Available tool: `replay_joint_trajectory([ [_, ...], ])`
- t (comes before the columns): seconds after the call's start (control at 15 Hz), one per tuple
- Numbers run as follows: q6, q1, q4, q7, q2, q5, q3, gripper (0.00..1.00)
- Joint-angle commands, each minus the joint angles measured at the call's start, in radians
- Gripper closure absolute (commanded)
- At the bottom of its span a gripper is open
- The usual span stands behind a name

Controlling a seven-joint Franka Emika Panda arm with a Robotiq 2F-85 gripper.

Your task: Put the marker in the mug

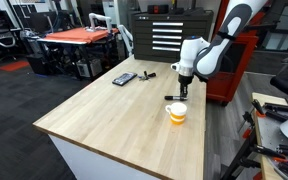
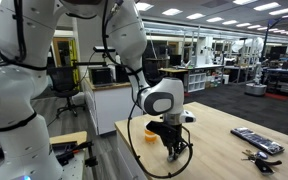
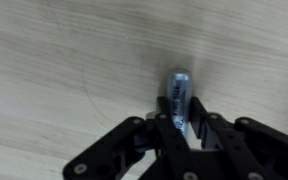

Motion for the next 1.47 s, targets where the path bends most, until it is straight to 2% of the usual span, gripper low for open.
replay_joint_trajectory([
  [0.0, -0.060, -0.001, 0.025, -0.002, -0.036, 0.005, -0.003, 0.96],
  [0.4, -0.223, -0.003, 0.079, -0.051, -0.083, 0.011, 0.017, 0.94],
  [0.67, -0.355, 0.016, 0.108, -0.103, -0.152, -0.016, 0.006, 0.94],
  [1.07, -0.529, 0.025, 0.145, -0.257, -0.245, -0.019, 0.012, 0.94],
  [1.4, -0.626, 0.065, 0.162, -0.350, -0.274, -0.028, 0.019, 0.94],
])
